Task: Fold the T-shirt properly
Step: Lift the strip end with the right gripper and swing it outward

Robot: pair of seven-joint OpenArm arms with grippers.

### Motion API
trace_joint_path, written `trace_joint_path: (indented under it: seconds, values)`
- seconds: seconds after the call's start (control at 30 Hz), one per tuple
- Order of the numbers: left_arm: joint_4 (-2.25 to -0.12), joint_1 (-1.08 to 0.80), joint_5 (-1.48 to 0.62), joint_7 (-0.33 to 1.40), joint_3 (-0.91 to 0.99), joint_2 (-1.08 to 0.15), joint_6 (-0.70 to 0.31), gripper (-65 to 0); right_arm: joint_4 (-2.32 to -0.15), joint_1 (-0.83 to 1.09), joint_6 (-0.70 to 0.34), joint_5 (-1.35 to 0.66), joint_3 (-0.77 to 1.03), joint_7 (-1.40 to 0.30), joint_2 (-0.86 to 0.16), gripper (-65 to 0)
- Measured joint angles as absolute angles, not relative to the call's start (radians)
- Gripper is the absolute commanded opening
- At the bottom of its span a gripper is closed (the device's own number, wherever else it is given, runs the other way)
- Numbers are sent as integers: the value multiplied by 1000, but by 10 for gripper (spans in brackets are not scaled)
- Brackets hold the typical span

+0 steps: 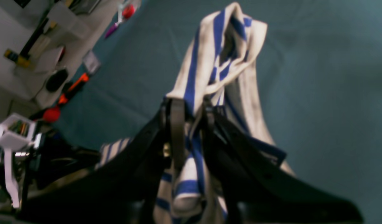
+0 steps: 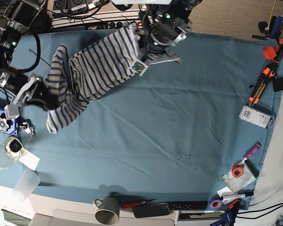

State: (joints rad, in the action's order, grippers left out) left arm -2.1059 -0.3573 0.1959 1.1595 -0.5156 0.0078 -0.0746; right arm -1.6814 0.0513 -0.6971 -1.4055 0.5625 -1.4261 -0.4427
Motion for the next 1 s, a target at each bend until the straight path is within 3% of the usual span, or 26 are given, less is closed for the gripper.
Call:
trace_joint_path:
  seconds: [0.23,0.53,1.0]
  values:
    - [-2106,-360,200,1152,-516,-3,-51,-650,-1674,-32,-698,-1168,542,-1420,-443,-650]
    - [-2106,-360,201,1144,-516,-4,-51,-650,-1537,-191,-698,-932,367,-1272,-442,-650]
    - [-2106,-359,201,1128,-516,-6,-48,-650,-1445,-406,-633,-609,380,-1128,-445,-650]
